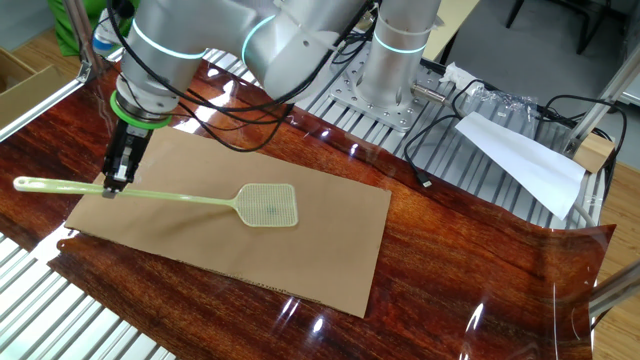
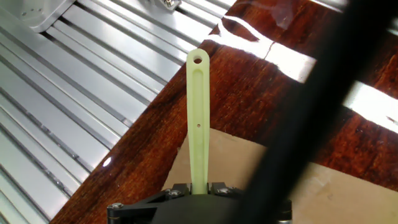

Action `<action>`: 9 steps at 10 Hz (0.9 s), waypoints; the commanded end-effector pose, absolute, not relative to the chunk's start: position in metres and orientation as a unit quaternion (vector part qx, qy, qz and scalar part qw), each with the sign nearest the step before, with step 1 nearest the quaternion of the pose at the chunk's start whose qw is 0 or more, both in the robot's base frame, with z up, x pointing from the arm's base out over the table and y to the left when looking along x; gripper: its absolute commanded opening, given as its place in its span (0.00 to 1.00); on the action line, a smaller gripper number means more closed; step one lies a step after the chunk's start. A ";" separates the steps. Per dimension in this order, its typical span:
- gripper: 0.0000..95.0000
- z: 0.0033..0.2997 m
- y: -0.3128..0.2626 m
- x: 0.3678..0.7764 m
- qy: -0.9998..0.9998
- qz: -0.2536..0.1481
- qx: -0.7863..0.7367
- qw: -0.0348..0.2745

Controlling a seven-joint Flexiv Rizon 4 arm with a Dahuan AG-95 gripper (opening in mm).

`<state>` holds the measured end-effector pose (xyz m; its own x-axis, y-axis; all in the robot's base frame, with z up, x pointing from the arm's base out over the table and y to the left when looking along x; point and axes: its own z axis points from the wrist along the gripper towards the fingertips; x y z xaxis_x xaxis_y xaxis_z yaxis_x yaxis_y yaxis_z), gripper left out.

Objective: Swat with a flyswatter

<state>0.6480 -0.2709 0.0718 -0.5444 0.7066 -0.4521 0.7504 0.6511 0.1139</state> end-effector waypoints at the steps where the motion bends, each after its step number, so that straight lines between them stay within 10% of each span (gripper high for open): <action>1: 0.00 0.063 -0.272 0.649 0.873 -0.059 0.416 0.247; 6: 0.00 0.064 -0.273 0.650 0.875 -0.063 0.412 0.246; 9: 0.00 0.066 -0.275 0.651 0.886 -0.024 0.422 0.191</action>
<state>0.6506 -0.2840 0.0652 -0.5398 0.7149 -0.4445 0.7680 0.6344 0.0876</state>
